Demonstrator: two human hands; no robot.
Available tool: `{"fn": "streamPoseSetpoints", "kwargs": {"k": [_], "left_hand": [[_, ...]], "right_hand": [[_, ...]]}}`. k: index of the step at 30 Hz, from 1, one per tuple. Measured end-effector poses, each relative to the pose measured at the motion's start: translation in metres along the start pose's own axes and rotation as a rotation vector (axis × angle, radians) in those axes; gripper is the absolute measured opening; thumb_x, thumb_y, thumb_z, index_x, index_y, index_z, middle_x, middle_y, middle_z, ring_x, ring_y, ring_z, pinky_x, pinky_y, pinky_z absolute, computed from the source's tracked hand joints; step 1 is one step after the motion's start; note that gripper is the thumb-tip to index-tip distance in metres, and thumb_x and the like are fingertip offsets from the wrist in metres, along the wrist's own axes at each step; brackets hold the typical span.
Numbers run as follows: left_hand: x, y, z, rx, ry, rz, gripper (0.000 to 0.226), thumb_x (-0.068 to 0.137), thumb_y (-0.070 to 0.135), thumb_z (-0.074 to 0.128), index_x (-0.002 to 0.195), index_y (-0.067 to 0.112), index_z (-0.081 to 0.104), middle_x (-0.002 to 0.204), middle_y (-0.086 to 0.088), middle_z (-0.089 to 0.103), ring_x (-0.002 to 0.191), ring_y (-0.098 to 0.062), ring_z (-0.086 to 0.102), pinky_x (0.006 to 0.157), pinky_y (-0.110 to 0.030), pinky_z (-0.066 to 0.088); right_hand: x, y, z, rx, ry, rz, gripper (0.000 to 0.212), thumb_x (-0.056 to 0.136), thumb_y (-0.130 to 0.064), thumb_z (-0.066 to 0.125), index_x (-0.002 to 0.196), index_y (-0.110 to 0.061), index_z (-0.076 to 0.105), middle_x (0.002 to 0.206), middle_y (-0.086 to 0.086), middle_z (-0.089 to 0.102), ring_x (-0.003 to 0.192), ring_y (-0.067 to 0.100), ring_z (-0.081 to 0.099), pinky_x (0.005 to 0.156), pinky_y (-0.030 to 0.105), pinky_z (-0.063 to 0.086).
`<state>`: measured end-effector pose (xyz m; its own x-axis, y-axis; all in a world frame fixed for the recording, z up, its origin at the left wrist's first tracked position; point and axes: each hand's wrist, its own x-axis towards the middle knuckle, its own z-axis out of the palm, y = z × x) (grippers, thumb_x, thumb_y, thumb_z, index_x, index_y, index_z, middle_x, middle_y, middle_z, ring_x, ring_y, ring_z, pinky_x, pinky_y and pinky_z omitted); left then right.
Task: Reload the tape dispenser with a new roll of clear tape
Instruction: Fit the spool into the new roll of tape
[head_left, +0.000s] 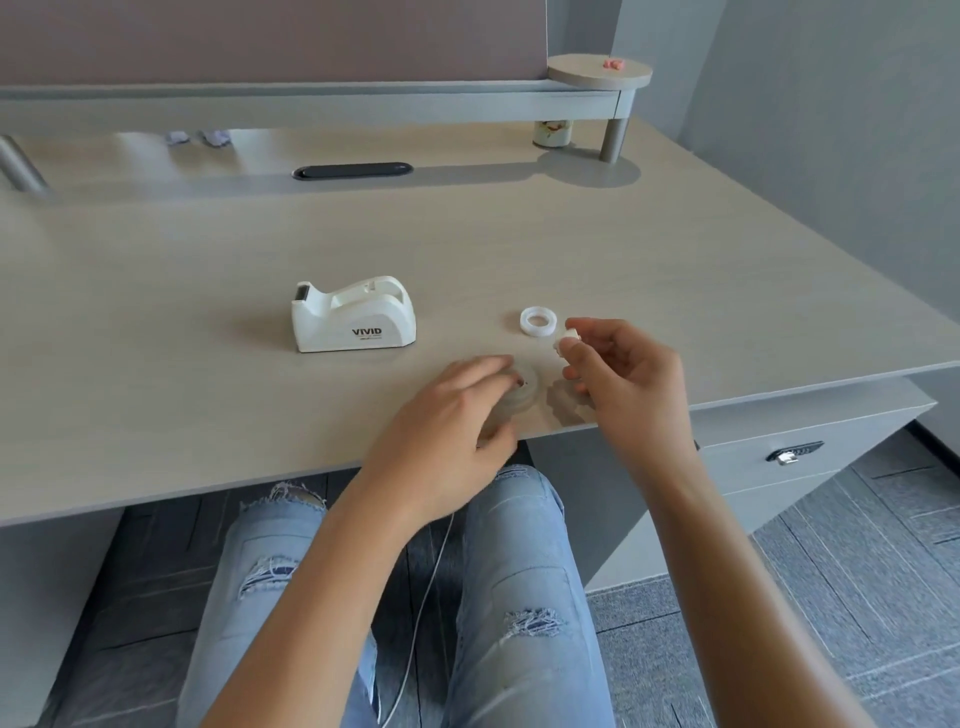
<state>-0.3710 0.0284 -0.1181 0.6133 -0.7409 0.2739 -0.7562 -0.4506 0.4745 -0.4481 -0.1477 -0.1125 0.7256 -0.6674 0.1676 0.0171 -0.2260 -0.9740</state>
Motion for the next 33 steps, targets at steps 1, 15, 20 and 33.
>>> {"fn": "streamPoseSetpoints", "kwargs": {"k": [1,15,20,33], "left_hand": [[-0.006,0.000,0.001,0.009,0.001,0.008,0.048,0.094,0.025,0.067,0.142,0.020,0.060,0.157,0.011,0.049,0.142,-0.010,0.044,0.112,-0.032,0.045],[-0.042,0.012,-0.002,-0.734,0.520,-0.269,0.014,0.098,0.011,0.070,0.107,0.009,0.080,0.102,0.004,0.082,0.096,-0.004,0.077,0.083,-0.012,0.055],[-0.032,0.008,-0.023,-1.043,0.561,-0.342,0.014,0.097,0.019,0.072,0.106,0.014,0.083,0.096,0.004,0.085,0.090,-0.009,0.080,0.097,-0.036,0.061],[-0.015,-0.023,-0.041,-1.248,0.637,-0.303,0.018,0.098,0.007,0.066,0.106,0.010,0.083,0.099,-0.002,0.085,0.100,-0.015,0.079,0.102,-0.045,0.058]], "right_hand": [[-0.004,0.000,0.000,0.004,-0.007,-0.003,0.014,0.097,-0.020,0.074,0.110,-0.018,0.078,0.088,-0.001,0.078,0.071,0.011,0.071,0.078,0.045,0.064],[-0.059,-0.007,0.014,0.117,-0.020,-0.135,0.017,0.092,-0.014,0.080,0.105,-0.024,0.078,0.091,-0.005,0.081,0.083,0.010,0.075,0.080,0.028,0.061],[-0.054,-0.027,0.040,0.137,-0.024,-0.245,0.024,0.090,-0.004,0.080,0.104,-0.023,0.076,0.103,0.011,0.077,0.072,0.014,0.072,0.071,0.020,0.056],[-0.021,-0.038,0.094,-0.023,-0.159,-0.506,0.035,0.088,0.011,0.075,0.113,-0.014,0.077,0.113,0.008,0.072,0.086,0.016,0.072,0.083,0.023,0.058]]}}
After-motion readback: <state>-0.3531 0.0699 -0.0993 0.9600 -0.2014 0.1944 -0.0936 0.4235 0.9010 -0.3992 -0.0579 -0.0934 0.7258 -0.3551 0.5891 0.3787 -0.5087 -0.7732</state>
